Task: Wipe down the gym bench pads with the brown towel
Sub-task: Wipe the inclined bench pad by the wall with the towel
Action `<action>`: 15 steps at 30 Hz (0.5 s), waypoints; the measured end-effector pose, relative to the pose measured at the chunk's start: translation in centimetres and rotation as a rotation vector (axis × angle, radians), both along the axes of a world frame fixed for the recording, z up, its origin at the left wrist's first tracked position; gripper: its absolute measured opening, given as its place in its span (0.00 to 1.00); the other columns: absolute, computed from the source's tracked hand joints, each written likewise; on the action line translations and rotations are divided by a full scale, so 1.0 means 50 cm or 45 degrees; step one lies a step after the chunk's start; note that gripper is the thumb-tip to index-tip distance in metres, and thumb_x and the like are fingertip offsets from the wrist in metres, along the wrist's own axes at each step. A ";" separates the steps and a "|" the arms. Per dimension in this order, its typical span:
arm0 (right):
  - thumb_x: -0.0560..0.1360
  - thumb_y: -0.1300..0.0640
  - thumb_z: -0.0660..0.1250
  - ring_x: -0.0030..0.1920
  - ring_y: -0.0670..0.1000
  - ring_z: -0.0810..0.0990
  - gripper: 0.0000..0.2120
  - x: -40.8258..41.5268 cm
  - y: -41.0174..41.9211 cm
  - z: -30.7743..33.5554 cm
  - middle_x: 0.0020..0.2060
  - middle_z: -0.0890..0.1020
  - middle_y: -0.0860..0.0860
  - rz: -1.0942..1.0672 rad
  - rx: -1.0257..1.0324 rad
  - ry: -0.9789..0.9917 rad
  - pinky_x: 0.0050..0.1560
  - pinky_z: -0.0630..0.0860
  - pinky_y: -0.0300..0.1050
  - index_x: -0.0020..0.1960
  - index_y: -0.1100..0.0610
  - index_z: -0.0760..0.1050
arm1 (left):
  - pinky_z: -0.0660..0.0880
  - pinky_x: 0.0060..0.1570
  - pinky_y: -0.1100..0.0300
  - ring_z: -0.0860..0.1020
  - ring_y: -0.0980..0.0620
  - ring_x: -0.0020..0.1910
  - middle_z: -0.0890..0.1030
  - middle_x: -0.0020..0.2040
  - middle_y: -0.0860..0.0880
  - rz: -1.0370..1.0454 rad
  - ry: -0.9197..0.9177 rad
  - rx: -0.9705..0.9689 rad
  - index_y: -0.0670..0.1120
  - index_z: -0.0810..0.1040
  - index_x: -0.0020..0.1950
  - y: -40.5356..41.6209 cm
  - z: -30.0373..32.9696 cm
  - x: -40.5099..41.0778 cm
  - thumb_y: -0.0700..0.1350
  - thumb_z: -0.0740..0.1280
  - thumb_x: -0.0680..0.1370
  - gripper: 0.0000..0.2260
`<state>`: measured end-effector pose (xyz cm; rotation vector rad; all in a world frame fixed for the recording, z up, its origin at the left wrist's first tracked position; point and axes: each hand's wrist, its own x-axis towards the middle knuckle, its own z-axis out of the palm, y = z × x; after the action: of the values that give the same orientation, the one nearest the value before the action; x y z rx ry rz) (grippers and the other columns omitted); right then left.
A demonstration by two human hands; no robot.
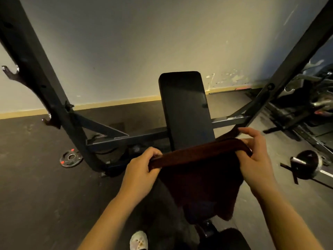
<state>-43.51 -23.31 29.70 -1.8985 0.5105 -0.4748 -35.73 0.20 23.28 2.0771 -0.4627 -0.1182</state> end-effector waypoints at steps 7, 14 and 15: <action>0.79 0.71 0.58 0.50 0.49 0.78 0.20 0.152 -0.015 -0.023 0.48 0.75 0.48 -0.229 0.043 0.038 0.47 0.77 0.45 0.47 0.45 0.68 | 0.72 0.49 0.60 0.76 0.60 0.47 0.78 0.45 0.59 -0.275 -0.013 0.359 0.59 0.72 0.51 -0.029 0.012 0.156 0.42 0.68 0.78 0.11; 0.78 0.71 0.59 0.42 0.47 0.77 0.20 0.378 -0.035 -0.062 0.44 0.75 0.47 -0.238 0.074 -0.014 0.44 0.78 0.46 0.45 0.44 0.68 | 0.65 0.37 0.65 0.75 0.57 0.40 0.75 0.39 0.57 -0.175 -0.145 0.446 0.55 0.67 0.48 -0.055 0.021 0.338 0.41 0.66 0.79 0.10; 0.78 0.72 0.59 0.42 0.48 0.76 0.21 0.411 -0.047 -0.064 0.44 0.74 0.47 -0.249 0.109 -0.031 0.44 0.77 0.47 0.44 0.44 0.68 | 0.64 0.36 0.62 0.76 0.55 0.40 0.75 0.39 0.56 -0.170 -0.175 0.470 0.54 0.67 0.48 -0.065 0.028 0.368 0.42 0.66 0.79 0.10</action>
<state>-22.98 -25.69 26.48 -1.7668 0.6931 -0.5933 -17.35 -3.04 24.67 2.4248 -0.7074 -0.1493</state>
